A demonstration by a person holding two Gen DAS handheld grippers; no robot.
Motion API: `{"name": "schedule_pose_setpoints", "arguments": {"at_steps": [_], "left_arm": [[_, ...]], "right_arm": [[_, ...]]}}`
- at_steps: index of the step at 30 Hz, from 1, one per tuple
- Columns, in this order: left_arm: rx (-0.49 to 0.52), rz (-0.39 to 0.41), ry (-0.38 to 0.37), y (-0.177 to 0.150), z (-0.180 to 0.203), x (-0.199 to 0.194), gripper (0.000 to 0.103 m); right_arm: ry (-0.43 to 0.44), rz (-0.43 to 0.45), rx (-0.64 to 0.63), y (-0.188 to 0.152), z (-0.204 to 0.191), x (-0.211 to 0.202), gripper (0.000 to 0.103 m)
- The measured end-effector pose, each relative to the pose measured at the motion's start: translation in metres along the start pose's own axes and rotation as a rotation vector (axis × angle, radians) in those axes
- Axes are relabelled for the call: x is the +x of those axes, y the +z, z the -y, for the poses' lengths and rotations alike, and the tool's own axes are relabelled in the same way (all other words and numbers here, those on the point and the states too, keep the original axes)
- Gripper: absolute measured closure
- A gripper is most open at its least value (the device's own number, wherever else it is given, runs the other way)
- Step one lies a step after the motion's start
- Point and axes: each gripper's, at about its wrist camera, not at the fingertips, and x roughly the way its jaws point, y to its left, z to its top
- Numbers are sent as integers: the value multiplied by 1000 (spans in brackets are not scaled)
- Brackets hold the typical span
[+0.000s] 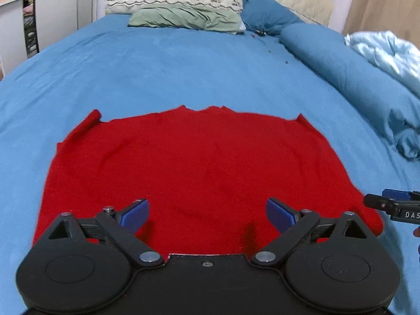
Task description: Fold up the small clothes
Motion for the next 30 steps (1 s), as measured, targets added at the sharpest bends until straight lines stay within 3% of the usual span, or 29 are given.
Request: {"name": "schedule_pose_setpoints", "arguments": {"at_steps": [5, 10, 13, 18, 21, 24, 30], "left_arm": [[-28, -73, 13, -5, -4, 31, 5], [-45, -112, 9, -7, -8, 51, 0], [-39, -134, 15, -6, -9, 57, 0], [-32, -154, -6, -4, -16, 53, 0], [-51, -182, -25, 5, -21, 49, 0], [-90, -139, -17, 12, -37, 31, 0], [-28, -64, 26, 14, -76, -22, 0]], "right_arm": [[-10, -11, -21, -21, 0, 22, 24], [-26, 31, -75, -38, -8, 30, 27], [-1, 39, -72, -42, -8, 30, 41], [56, 10, -16, -38, -10, 27, 78], [77, -27, 104, -24, -3, 25, 80], [115, -18, 194, -2, -4, 9, 81], [309, 97, 128, 61, -79, -39, 81]]}}
